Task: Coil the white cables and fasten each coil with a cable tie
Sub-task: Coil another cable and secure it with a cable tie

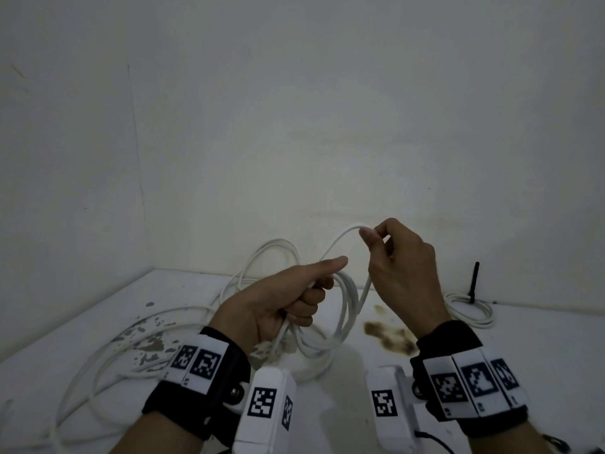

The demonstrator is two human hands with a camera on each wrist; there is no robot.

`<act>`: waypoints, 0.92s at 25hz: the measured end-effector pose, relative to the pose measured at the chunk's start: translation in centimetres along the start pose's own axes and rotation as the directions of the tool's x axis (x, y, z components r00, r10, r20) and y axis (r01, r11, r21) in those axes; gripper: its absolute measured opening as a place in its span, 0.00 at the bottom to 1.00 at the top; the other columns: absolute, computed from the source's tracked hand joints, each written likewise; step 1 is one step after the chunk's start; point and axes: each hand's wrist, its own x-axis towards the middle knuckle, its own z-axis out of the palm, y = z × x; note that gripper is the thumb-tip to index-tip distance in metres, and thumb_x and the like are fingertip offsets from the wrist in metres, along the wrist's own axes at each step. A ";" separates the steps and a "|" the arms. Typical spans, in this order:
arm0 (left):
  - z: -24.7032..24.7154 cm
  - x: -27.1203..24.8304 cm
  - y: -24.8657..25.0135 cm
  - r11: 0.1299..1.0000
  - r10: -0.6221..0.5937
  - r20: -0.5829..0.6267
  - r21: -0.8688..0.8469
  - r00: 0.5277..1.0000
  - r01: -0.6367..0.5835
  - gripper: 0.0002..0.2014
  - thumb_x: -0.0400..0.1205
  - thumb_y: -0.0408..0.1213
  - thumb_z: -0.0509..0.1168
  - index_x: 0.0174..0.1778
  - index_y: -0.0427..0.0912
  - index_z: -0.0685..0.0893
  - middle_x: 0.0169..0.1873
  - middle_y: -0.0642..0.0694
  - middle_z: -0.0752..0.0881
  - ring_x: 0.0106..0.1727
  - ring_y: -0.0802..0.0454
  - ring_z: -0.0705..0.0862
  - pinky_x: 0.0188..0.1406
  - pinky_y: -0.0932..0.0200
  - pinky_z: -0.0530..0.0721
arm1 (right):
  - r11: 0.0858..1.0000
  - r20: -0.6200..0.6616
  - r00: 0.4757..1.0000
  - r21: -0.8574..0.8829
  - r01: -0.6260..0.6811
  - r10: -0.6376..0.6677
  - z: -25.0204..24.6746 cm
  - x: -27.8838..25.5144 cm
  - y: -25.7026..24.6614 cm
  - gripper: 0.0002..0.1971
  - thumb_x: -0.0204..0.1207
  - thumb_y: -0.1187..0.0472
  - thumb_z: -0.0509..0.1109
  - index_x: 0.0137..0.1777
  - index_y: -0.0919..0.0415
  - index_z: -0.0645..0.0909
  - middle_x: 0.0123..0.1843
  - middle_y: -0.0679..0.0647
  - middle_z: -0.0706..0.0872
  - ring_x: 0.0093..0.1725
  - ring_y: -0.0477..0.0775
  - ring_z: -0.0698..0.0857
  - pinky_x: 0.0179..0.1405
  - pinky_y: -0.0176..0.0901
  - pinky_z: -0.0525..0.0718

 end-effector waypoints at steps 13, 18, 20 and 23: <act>-1.2 0.4 -0.1 0.976 0.028 0.011 -0.214 1.000 -0.024 0.28 0.62 0.67 0.76 0.28 0.48 0.70 0.17 0.55 0.56 0.13 0.59 0.53 0.14 0.66 0.50 | 0.983 0.150 0.983 0.137 -0.123 0.102 -0.9 0.3 0.5 0.15 0.82 0.44 0.68 0.38 0.51 0.81 0.23 0.49 0.81 0.26 0.54 0.84 0.30 0.43 0.79; -1.5 0.2 -0.1 0.987 0.047 0.040 -0.155 0.998 -0.040 0.28 0.62 0.69 0.70 0.28 0.49 0.68 0.15 0.56 0.56 0.12 0.59 0.52 0.14 0.66 0.49 | 0.994 0.110 0.990 0.041 -0.099 0.094 -0.6 0.1 0.5 0.10 0.82 0.45 0.69 0.45 0.48 0.84 0.25 0.49 0.83 0.28 0.49 0.82 0.32 0.42 0.75; -1.2 0.3 -0.2 0.979 0.058 0.081 -0.201 0.995 -0.040 0.27 0.63 0.70 0.68 0.27 0.50 0.66 0.14 0.56 0.56 0.12 0.60 0.52 0.13 0.66 0.49 | 0.992 0.041 0.995 0.076 -0.098 0.095 -0.1 -0.2 0.6 0.08 0.81 0.45 0.70 0.46 0.46 0.87 0.27 0.48 0.84 0.29 0.48 0.84 0.35 0.43 0.78; -0.7 0.3 -0.5 0.962 0.089 0.133 -0.269 0.987 -0.050 0.27 0.67 0.69 0.66 0.25 0.51 0.65 0.12 0.57 0.57 0.11 0.61 0.52 0.13 0.67 0.49 | 0.937 0.116 0.971 0.261 -0.232 0.208 0.6 -0.5 0.8 0.09 0.80 0.47 0.72 0.44 0.49 0.89 0.30 0.51 0.89 0.31 0.52 0.89 0.37 0.45 0.85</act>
